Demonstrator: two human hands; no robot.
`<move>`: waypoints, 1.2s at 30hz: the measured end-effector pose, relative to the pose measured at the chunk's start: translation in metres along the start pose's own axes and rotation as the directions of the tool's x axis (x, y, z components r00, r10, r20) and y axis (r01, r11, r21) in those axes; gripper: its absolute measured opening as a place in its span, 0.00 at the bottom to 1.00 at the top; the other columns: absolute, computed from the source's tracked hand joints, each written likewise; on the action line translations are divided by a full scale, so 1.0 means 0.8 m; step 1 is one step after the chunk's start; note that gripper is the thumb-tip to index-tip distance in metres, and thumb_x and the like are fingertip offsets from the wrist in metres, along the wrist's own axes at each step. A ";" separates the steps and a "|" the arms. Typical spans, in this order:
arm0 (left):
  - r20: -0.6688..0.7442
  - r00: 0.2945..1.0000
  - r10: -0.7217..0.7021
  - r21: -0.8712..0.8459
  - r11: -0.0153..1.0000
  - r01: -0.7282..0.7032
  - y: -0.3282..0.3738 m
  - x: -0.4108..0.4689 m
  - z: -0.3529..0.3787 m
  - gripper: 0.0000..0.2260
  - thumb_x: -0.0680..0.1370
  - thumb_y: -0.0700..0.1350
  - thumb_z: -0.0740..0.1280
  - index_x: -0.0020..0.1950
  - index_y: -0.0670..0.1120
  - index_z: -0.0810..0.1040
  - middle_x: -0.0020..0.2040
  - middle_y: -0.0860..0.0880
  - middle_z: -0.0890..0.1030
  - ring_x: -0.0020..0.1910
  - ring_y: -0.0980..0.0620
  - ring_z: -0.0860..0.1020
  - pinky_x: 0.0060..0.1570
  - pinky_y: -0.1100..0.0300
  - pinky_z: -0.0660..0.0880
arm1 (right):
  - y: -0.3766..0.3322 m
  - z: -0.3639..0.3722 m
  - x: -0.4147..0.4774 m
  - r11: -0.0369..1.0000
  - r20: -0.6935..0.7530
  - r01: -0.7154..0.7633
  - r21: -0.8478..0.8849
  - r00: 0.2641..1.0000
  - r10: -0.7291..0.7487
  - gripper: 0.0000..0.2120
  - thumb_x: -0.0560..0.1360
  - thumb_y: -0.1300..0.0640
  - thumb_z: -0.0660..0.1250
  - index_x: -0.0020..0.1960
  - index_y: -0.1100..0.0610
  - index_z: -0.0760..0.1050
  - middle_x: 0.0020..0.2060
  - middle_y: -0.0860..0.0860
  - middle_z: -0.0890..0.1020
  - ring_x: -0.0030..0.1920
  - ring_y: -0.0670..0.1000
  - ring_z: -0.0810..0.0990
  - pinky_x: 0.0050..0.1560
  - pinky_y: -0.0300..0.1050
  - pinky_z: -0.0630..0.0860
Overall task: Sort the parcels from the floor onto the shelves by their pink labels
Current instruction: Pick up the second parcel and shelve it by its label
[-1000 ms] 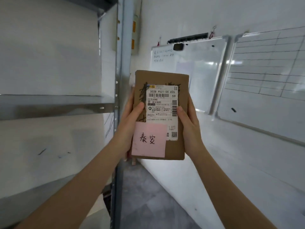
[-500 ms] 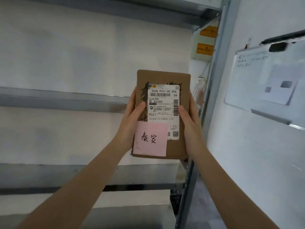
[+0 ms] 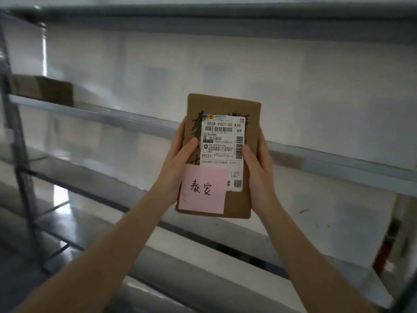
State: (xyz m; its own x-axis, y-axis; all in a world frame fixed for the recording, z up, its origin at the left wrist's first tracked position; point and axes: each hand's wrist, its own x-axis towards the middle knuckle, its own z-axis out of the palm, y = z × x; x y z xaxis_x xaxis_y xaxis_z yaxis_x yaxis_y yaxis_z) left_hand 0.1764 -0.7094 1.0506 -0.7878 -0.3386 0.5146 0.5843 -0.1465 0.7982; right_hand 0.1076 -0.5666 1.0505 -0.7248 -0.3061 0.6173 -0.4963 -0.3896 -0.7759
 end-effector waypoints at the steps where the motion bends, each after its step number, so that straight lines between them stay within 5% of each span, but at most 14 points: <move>1: -0.032 0.999 0.010 0.024 1.000 -0.009 0.010 -0.003 -0.023 0.22 0.79 0.45 0.58 0.73 0.58 0.59 0.62 0.46 0.78 0.49 0.50 0.82 0.39 0.58 0.80 | 0.007 0.025 0.002 1.000 0.030 -0.002 0.013 1.000 0.002 0.26 0.79 0.58 0.59 0.74 0.46 0.57 0.58 0.38 0.77 0.55 0.41 0.80 0.50 0.37 0.78; 12: -0.207 0.973 0.104 0.210 0.976 -0.059 0.109 -0.027 -0.248 0.25 0.77 0.48 0.61 0.73 0.56 0.59 0.63 0.44 0.76 0.51 0.48 0.81 0.42 0.57 0.80 | 0.067 0.272 0.014 0.985 0.213 -0.059 0.162 0.977 0.023 0.26 0.79 0.57 0.58 0.74 0.47 0.56 0.58 0.41 0.78 0.53 0.42 0.81 0.48 0.38 0.79; 19: -0.288 0.948 0.137 0.212 0.974 -0.076 0.147 -0.046 -0.359 0.17 0.79 0.43 0.57 0.65 0.60 0.65 0.49 0.52 0.83 0.43 0.52 0.83 0.37 0.59 0.80 | 0.106 0.396 0.011 0.966 0.299 -0.113 0.235 0.953 0.039 0.25 0.79 0.57 0.59 0.73 0.46 0.59 0.55 0.39 0.79 0.53 0.42 0.81 0.46 0.36 0.78; 28: -0.450 0.878 0.164 0.198 0.977 -0.081 0.162 -0.063 -0.482 0.22 0.79 0.43 0.58 0.72 0.56 0.61 0.52 0.49 0.83 0.46 0.50 0.83 0.38 0.56 0.80 | 0.163 0.521 0.013 0.946 0.442 -0.198 0.258 0.895 0.066 0.25 0.78 0.56 0.60 0.73 0.45 0.59 0.53 0.37 0.78 0.50 0.37 0.81 0.43 0.34 0.77; 36: -0.535 0.824 0.189 0.226 0.971 -0.076 0.155 -0.034 -0.576 0.22 0.78 0.44 0.60 0.72 0.56 0.62 0.55 0.47 0.82 0.48 0.49 0.82 0.40 0.55 0.80 | 0.231 0.609 0.047 0.927 0.525 -0.264 0.268 0.847 0.090 0.25 0.78 0.54 0.60 0.73 0.42 0.58 0.61 0.43 0.77 0.55 0.44 0.80 0.54 0.46 0.79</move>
State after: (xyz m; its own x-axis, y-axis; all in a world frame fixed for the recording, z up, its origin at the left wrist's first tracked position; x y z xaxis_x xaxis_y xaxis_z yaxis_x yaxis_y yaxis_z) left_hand 0.3604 -1.1468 0.9910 -0.4343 -0.8035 0.4072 0.5830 0.0938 0.8070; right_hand 0.2214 -1.0734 0.9941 -0.4077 -0.7499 0.5211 -0.1403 -0.5124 -0.8472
